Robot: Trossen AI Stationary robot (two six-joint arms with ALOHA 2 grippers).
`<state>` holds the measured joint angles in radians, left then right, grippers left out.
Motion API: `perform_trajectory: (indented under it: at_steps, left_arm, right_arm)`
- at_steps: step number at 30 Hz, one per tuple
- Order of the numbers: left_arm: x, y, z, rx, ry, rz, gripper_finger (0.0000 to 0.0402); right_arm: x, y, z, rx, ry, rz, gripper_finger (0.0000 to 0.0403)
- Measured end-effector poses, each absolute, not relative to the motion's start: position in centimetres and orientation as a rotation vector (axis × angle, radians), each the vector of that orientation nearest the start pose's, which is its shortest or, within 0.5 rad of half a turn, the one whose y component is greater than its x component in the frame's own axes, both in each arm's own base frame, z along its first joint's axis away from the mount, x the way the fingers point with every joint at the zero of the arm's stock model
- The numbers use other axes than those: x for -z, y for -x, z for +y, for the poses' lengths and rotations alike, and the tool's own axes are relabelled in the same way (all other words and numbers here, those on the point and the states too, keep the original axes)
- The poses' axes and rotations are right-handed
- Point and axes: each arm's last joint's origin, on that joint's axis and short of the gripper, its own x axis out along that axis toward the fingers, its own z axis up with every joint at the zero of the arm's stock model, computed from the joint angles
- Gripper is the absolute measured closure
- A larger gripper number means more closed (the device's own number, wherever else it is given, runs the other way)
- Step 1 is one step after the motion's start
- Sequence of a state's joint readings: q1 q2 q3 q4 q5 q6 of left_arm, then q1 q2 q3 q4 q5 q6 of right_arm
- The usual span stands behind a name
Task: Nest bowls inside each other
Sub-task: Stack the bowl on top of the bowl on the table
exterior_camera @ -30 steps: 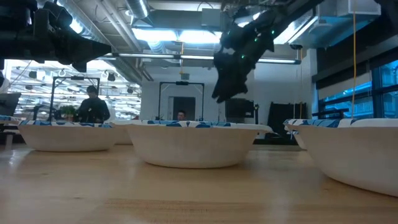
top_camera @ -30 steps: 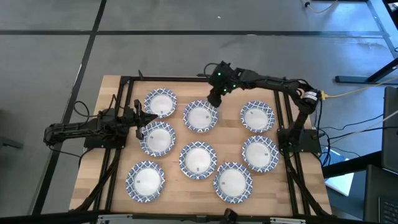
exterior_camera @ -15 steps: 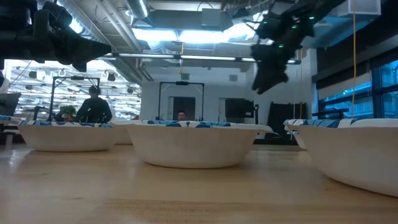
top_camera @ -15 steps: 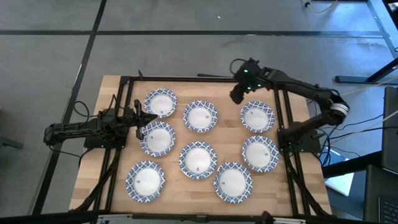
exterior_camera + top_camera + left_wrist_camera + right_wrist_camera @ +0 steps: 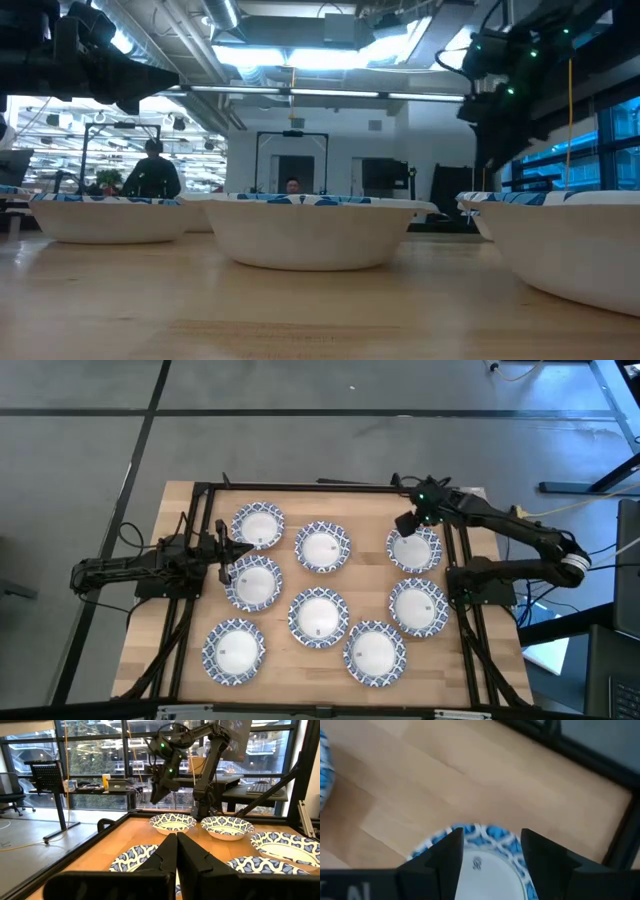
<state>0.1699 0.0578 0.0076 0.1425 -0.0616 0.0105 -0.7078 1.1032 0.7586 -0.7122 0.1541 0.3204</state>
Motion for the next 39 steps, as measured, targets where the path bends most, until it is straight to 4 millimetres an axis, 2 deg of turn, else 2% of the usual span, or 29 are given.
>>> perform_trajectory:
  at_steps: [7,12,15,31,39]
  left_arm:
    - [-17.5,-9.9,1.9,-0.232,-0.015,-0.091,0.0401]
    - [-17.5,-9.9,1.9,-0.232,-0.015,-0.091,0.0401]
    - [-17.5,-9.9,1.9,-0.232,-0.015,-0.091,0.0401]
    - [-17.5,-9.9,1.9,-0.231,-0.015,-0.091,0.0401]
    - [-17.5,-9.9,1.9,-0.232,-0.015,-0.091,0.0401]
  right_arm:
    - [-20.5,-13.6,-12.3,0.990,-0.646,0.973,0.0202]
    - [-19.6,-13.0,-12.1,1.048,-0.619,1.027,0.0202]
    - [-19.4,-12.5,-12.0,1.076,-0.586,1.081,0.0202]
    - [-19.2,-10.9,-12.6,1.141,-0.690,1.141,0.0202]
    - [-19.0,-10.1,-12.3,1.104,-0.759,1.206,0.0202]
